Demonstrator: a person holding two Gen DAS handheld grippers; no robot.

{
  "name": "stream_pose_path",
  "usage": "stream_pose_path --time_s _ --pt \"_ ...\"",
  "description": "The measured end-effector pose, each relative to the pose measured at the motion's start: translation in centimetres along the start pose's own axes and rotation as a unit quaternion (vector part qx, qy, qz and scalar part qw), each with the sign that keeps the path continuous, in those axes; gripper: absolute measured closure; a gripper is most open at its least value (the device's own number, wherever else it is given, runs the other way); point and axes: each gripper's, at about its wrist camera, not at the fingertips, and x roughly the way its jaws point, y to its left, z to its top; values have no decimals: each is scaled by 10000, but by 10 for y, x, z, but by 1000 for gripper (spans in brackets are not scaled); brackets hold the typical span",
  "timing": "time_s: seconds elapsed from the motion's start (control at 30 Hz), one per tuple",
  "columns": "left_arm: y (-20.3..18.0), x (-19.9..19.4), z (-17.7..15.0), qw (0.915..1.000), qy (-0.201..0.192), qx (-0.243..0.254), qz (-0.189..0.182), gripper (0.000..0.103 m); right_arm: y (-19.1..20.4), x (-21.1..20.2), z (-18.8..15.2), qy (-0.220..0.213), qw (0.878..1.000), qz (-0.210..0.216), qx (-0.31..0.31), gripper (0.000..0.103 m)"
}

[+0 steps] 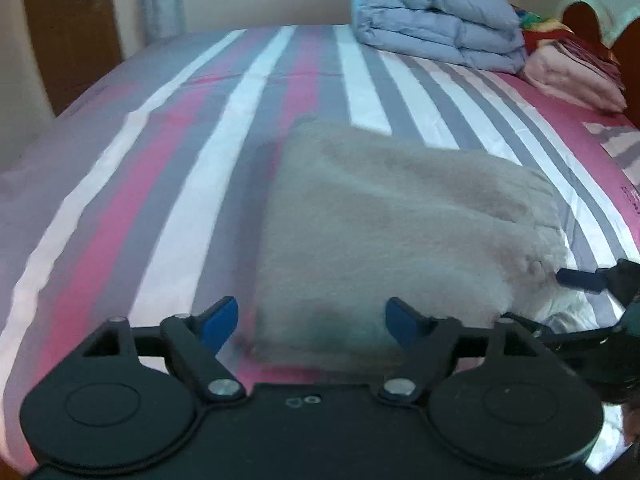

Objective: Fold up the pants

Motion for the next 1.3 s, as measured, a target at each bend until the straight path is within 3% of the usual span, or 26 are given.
stream_pose_path --time_s 0.03,0.07,0.2,0.23,0.27,0.43,0.67,0.83,1.07,1.3 --pt "3 -10 -3 10000 29 -54 -72 35 5 9 -7 370 9991 14 -197 27" --pt "7 -23 -6 9998 16 -150 -116 33 8 1 -7 267 9991 -109 -300 27" --pt "16 -81 -22 9987 -328 -402 21 13 -1 -74 7 -580 9962 151 636 25" --pt "16 -95 -26 9983 -417 -413 64 7 -4 -98 7 -808 9925 190 892 15" --pt "15 -108 -31 9979 -494 -408 103 6 -4 -120 7 -1016 9888 205 1071 1" --pt "-5 -162 -54 9966 -756 -134 284 6 0 -214 -11 -1777 9679 425 1723 0" --pt "-29 -209 -98 9934 -1063 144 396 6 15 -282 -48 -1689 9578 -93 2324 0" --pt "-42 -245 -133 9879 -1361 579 465 6 28 -320 -81 -1843 9532 -1 2399 0" --pt "-40 -284 -173 9841 -1706 381 300 6 54 -364 -118 -2246 9457 -227 2341 0" --pt "-26 -284 -174 9837 -1783 137 203 6 78 -372 -114 -2344 9535 -416 1846 0"
